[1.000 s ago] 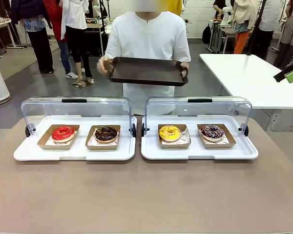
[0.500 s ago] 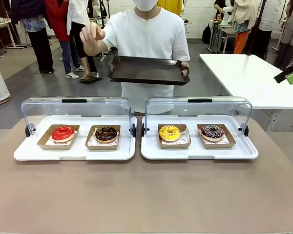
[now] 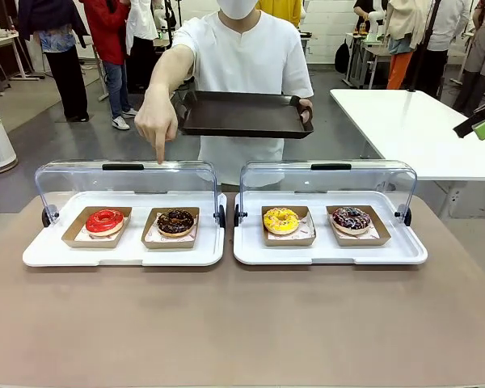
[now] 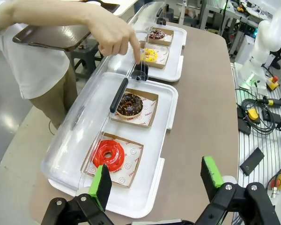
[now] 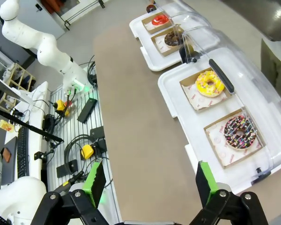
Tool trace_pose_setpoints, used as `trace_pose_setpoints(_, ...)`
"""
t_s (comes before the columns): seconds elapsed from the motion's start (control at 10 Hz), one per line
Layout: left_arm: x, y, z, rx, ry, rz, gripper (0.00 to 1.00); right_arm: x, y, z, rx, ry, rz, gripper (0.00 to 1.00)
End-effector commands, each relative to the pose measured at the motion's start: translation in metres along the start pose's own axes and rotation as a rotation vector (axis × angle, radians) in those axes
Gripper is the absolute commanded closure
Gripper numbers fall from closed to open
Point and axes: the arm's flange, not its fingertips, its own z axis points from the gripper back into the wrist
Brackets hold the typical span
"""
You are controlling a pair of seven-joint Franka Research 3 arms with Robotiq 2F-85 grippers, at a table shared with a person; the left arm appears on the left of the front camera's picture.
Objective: Provide the desired donut to the person.
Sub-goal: Pick up and lift the Paper togo box containing the Donut pointed at by the person.
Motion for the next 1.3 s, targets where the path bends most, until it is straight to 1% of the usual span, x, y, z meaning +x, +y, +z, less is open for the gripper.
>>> trace_pose_setpoints(0.0,0.0006,0.0009,0.0017,0.009,-0.01,-0.001,0.0,0.002,-0.0003,0.0007,-0.002,0.001,-0.006,0.0)
trace_pose_setpoints(1.2,0.0006,0.0009,0.0017,0.009,-0.01,-0.001,0.0,0.002,-0.0003,0.0007,-0.002,0.001,-0.006,0.0)
